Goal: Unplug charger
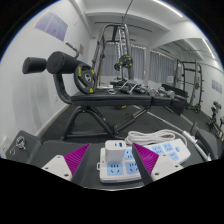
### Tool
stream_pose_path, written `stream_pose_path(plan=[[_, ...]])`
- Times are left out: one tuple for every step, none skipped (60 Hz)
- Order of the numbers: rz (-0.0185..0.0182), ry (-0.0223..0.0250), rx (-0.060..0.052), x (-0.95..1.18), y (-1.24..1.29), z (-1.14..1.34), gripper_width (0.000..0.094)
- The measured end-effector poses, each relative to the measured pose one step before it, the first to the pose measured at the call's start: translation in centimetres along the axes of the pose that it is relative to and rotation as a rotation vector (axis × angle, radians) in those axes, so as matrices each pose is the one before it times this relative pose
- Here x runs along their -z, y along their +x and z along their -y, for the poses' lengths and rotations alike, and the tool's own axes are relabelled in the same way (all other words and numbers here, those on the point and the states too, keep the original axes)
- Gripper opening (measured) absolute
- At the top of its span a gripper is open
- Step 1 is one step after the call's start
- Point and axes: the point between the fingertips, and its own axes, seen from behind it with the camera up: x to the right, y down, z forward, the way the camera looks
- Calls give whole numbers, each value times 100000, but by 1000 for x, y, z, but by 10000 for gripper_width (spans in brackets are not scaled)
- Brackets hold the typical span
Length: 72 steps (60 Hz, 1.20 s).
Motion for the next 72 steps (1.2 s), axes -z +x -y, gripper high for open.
stream_pose_path(plan=[[-127,-65,-216,-381,31,93,856],[-120,-152,-122,-345,61,56,855],[-118,-185,-15,-307,68,16,854],[-55,-120,-69,-301,5,31,853],[-89,-72,-119,-281,82,13,851],[-119,-97,-184,-219,58,20,850],[-39,-130,-47,-73,147,-2,847],[-74,-42,-6,-150,44,3,843],[-37,-67,54,-149,11,17,837],[-51,-58,26,-95,39,-7,826],[-187,-53,-88,-92,83,-3,811],[-167,-39,-197,-80,47,-14,793],[117,-152,-352,-219,93,-34,763],[248,-398,-313,-114,-12,-125,750],[687,-680,-402,-158,-96,-202,638],[1641,-1152,-270,-171,-425,-334,525],[1183,295,-1227,-45,-99,-106,413],[-2415,1718,1130,-83,661,364,300],[1690,564,-32,-132,-463,131,275],[-455,-162,1819,-125,89,14,248],[338,595,1036,-69,-119,278,234],[120,198,192,99,43,294,217],[702,1709,-1718,333,-6,768,217],[1007,3966,-2835,572,145,1483,215],[-13,4559,-2505,614,402,1859,216],[-1013,3716,-1545,656,665,1785,214],[-853,2789,-967,610,613,1711,214],[102,2293,-880,520,302,1544,213],[608,1915,-784,465,319,1461,213],[546,1447,-446,456,333,1401,213],[307,978,-42,439,423,1156,213],[210,376,333,308,574,1047,212],[113,-1,648,309,540,803,212],[-178,-273,773,135,434,1009,212],[143,224,525,268,641,736,212],[181,204,524,221,680,633,212],[96,-147,751,195,756,467,212],[-115,-559,1002,202,843,313,211],[-316,-527,1019,120,937,-160,212],[-515,-916,1354,125,975,51,211],[-589,-953,1614,122,1025,-9,212],[-825,-649,1573,111,1105,11,212],[-1120,-449,1543,88,1191,-53,212],[-1290,-535,1648,51,1200,-152,213],[-1302,-839,1778,11,1177,-327,212],[-1210,-1082,1661,-86,1129,-485,212],[-1048,-1351,1303,-83,1093,-599,215],[-838,-1520,840,-128,1008,-685,219],[-530,-1576,539,-156,875,-723,224],[-418,-1540,350,-152,806,-760,225],[-315,-1492,251,-151,971,-902,225],[-641,-1642,318,-154,844,-827,225],[-748,-1708,439,-203,799,-872,225],[-696,-1585,483,-202,765,-869,224],[-604,-1416,415,-224,711,-841,225],[-551,-1344,384,-237,657,-839,227],[-445,-1406,295,-264,568,-822,230],[-264,-1550,158,-231,495,-832,232],[-108,-1702,-87,-262,441,-843,236],[-11,-1681,-372,-249,399,-822,243],[45,-1578,-503,-247,318,-776,245],[-22,-1507,-404,-341,327,-784,249],[25,-1516,-472,-212,317,-688,250],[-3,-1330,-431,-436,322,-805,252],[-40,-1297,-547,-304,280,-683,255],[-22,-1139,-488,-301,277,-615,258],[-97,-1066,-261,-334,292,-593,259],[-238,-1082,-121,-344,268,-576,261],[-247,-1158,-140,-374,207,-578,264],[-94,-1413,-153,-239,149,-508,270],[212,-1276,-63,-434,153,-597,272],[397,-1288,49,-325,31,-511,274]])
